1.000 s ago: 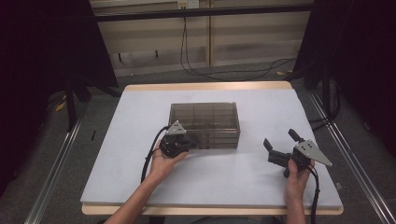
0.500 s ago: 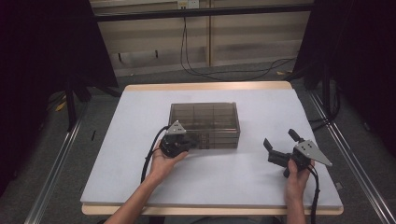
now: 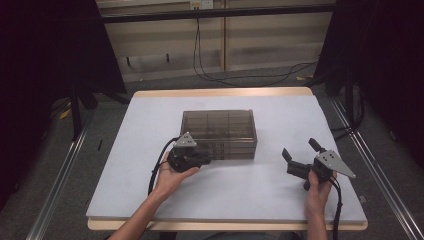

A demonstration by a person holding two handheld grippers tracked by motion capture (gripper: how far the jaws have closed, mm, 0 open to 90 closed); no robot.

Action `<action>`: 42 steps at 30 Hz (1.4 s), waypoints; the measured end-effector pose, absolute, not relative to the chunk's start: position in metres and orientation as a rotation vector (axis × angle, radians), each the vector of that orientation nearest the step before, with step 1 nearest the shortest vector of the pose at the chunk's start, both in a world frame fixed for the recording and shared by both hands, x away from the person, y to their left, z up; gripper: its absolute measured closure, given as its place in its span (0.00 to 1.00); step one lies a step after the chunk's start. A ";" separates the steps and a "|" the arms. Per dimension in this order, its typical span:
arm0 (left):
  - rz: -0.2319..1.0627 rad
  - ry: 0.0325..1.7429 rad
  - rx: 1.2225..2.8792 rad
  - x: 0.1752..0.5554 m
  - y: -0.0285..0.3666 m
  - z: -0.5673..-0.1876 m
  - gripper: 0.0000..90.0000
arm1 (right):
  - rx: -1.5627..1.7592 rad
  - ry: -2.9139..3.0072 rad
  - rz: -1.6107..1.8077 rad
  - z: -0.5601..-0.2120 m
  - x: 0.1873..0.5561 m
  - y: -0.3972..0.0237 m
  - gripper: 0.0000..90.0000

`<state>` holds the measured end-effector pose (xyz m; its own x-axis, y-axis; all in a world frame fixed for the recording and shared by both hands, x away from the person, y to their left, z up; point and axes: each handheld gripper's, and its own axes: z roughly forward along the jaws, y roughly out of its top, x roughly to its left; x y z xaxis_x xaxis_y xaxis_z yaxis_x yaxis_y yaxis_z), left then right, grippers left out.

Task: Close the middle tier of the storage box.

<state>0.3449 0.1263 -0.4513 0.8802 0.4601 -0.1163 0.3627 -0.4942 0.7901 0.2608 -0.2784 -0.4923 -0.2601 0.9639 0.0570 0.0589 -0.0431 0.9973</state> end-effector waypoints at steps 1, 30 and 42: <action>0.135 0.592 2.129 0.342 0.130 -0.450 0.75 | 1.148 1.421 1.418 -0.492 0.261 -0.278 0.00; 0.154 0.720 2.059 0.307 0.189 -0.435 0.11 | 1.146 1.422 1.415 -0.492 0.261 -0.279 0.00; 0.180 0.792 2.048 0.295 0.224 -0.448 0.04 | 1.148 1.421 1.416 -0.492 0.261 -0.278 0.00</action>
